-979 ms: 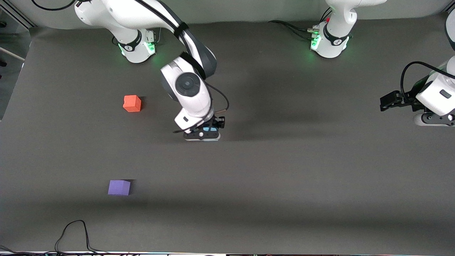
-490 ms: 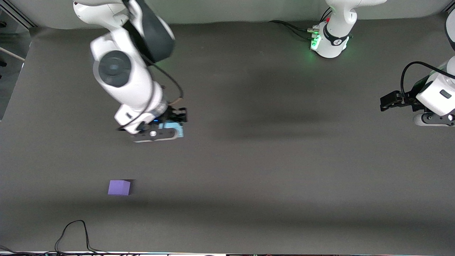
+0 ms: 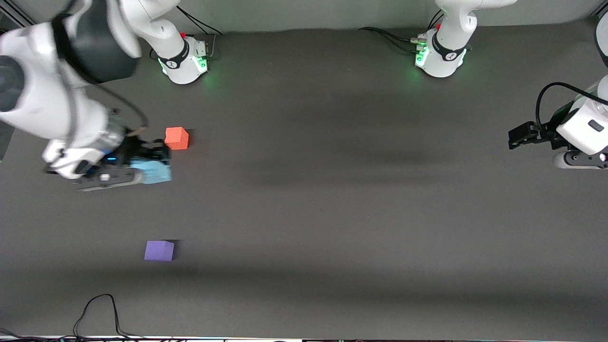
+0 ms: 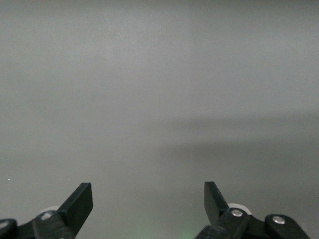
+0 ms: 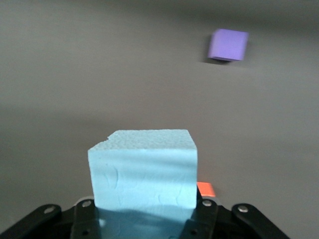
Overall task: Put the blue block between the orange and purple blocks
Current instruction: 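Carry the blue block with the right gripper toward the orange block, then lower the blue block between the orange and purple blocks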
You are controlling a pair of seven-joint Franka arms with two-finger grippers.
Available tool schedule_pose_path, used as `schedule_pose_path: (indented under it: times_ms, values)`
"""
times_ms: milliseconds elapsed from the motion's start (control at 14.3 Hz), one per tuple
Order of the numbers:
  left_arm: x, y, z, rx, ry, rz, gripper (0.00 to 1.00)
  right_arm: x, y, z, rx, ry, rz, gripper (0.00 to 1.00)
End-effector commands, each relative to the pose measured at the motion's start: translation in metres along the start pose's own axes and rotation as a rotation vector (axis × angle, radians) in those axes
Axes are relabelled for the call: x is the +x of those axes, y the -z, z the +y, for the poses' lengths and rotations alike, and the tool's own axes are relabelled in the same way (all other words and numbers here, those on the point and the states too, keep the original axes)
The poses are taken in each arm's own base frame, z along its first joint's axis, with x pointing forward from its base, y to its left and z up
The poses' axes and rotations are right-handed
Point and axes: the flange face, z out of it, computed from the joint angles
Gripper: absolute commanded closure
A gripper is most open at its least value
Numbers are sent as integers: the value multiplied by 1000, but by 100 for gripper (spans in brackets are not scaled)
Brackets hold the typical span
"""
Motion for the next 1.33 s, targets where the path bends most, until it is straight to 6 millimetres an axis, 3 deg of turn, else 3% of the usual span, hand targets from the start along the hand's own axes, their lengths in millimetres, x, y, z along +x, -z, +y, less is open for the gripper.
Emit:
schedule_pose_path:
  times_ms: [0,210,420,700,979,1259]
  values:
    - [2,4,0,6,-16,13,0,-14,0,59,20,17,2,59]
    - [3,4,1,6,-18,14,0,-16,-10,91,20,-12,-7,59]
    - [3,4,2,6,-19,14,0,-15,-33,96,22,-21,-10,59]
    - [5,0,-1,4,-13,5,0,-12,-109,96,14,-30,24,59]
    - [5,0,1,4,-12,3,0,-6,-200,80,-30,-19,71,59]
    - [5,0,2,4,-7,3,0,-11,-271,69,-71,-20,139,59]
